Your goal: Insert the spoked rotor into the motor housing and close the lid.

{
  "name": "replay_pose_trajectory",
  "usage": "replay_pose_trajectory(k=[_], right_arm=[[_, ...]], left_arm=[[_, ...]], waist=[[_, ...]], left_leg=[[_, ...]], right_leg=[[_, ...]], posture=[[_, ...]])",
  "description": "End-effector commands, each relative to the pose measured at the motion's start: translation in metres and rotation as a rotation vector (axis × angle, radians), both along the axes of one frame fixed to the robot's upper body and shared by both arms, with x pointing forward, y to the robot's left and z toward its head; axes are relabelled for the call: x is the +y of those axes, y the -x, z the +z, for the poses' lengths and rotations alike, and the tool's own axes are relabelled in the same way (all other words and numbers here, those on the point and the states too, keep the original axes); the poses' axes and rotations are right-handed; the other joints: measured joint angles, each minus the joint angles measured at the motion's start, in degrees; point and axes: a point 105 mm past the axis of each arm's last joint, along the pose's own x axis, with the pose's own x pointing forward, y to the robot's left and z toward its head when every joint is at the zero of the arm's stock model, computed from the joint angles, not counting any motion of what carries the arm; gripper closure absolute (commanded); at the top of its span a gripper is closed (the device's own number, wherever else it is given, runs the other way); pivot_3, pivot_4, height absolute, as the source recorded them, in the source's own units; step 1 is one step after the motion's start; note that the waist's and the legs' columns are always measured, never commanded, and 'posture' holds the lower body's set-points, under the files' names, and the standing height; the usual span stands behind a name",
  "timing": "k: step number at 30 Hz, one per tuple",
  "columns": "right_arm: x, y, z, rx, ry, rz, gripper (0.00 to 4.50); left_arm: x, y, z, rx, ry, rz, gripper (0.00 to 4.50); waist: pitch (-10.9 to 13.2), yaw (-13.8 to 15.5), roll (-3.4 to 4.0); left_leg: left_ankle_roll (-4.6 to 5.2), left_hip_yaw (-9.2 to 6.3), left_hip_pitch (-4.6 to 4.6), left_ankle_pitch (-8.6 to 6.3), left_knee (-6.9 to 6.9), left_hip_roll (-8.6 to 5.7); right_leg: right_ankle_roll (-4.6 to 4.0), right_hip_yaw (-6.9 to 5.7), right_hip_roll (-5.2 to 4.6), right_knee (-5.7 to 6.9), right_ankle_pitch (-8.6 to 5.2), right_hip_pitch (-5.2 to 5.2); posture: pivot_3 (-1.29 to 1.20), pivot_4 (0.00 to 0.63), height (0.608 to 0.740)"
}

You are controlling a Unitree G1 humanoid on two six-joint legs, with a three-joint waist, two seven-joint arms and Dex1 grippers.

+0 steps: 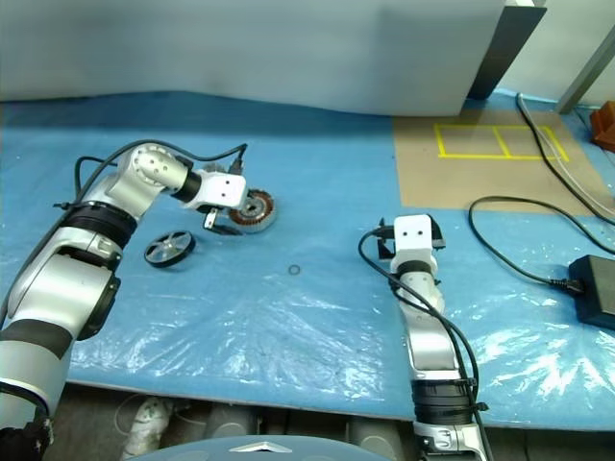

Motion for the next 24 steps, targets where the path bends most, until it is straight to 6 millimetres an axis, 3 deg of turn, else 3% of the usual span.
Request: replay_pose_trajectory(k=[1,12,17,20,23,24], right_arm=[[0.001,0.001,0.016,-0.059,0.009,0.001,0.02],[0.003,0.001,0.011,-0.05,0.0,-0.004,0.02],[0.004,0.002,0.011,-0.05,-0.004,-0.009,0.02],[0.004,0.003,0.01,-0.048,-0.004,-0.013,0.0],[0.002,0.003,0.011,-0.049,-0.002,-0.017,0.0],[0.001,0.003,0.011,-0.049,-0.002,-0.018,0.0]], left_arm=[[0.008,-0.002,0.0,-0.034,-0.058,0.001,0.01],[0.004,0.004,-0.029,0.068,-0.045,0.039,0.01],[-0.001,0.007,-0.033,0.081,-0.037,0.015,0.01],[-0.007,0.008,-0.034,0.088,-0.026,-0.001,0.63],[-0.01,0.004,-0.036,0.056,-0.021,0.013,1.6],[-0.012,0.003,-0.036,0.051,-0.015,0.021,1.6]], waist=[[0.0,0.01,0.0],[0.0,0.05,-0.01],[0.0,-0.06,-0.01],[0.0,0.05,-0.01],[0.0,0.07,-0.01],[0.0,0.08,-0.01]], left_leg=[[0.0,0.0,-0.01,0.0,0.0,0.0],[0.0,0.0,0.02,0.0,0.02,0.0],[0.0,0.0,0.05,0.0,0.01,0.02],[0.0,0.0,0.05,0.0,0.01,0.0],[0.0,0.0,0.08,0.0,0.01,-0.01],[0.0,0.0,0.11,0.0,0.01,-0.01]], right_leg=[[0.0,0.0,0.0,0.0,0.0,0.0],[0.0,0.0,-0.01,0.01,0.0,0.03],[-0.01,0.01,0.0,0.01,0.0,0.03],[0.0,0.01,-0.01,0.01,0.0,0.05],[0.0,0.01,-0.02,0.0,0.0,0.09],[0.0,0.01,-0.01,0.0,0.0,0.12]], posture=[[0.0,0.15,0.74],[0.0,0.15,0.74],[0.0,0.15,0.74],[0.0,0.15,0.74],[0.0,0.15,0.74],[0.0,0.15,0.74]])
